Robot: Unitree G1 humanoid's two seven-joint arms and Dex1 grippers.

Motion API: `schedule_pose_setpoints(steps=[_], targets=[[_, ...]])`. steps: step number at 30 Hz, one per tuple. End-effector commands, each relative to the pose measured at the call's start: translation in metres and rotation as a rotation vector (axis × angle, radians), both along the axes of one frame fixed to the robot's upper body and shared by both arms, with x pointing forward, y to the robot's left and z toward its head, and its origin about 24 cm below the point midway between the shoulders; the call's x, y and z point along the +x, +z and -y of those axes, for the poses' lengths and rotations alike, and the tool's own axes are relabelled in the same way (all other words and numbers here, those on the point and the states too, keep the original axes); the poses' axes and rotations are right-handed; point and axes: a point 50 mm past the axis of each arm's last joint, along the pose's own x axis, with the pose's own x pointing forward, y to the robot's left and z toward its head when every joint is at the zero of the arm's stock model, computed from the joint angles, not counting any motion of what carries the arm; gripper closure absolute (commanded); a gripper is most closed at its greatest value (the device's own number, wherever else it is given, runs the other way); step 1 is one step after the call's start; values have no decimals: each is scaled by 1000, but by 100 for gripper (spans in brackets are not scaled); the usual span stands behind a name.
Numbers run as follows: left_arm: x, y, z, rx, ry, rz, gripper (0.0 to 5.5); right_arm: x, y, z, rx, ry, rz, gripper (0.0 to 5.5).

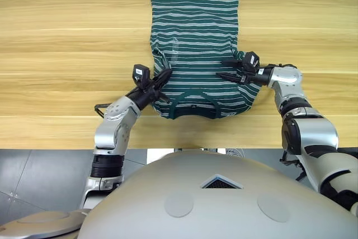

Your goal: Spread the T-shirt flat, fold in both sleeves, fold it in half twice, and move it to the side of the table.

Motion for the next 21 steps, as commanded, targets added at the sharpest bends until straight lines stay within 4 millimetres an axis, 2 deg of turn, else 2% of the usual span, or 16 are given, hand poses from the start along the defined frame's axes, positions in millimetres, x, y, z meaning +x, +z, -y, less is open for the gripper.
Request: schedule_pose_setpoints(steps=[1, 3, 6, 17, 21], targets=[[-3, -13, 6, 86, -61, -55, 547, 5, 3, -3, 4, 1, 12, 317], [-3, -17, 3, 121, -47, -67, 547, 4, 2, -4, 7, 4, 11, 317], [-3, -17, 2, 132, -44, -61, 507, 3, 1, -4, 9, 3, 9, 317], [-6, -14, 2, 174, -52, -39, 328, 6, 4, -5, 16, -19, 26, 317], [2, 9, -3, 121, -42, 57, 268, 8, 11, -1, 88, -42, 75, 317]])
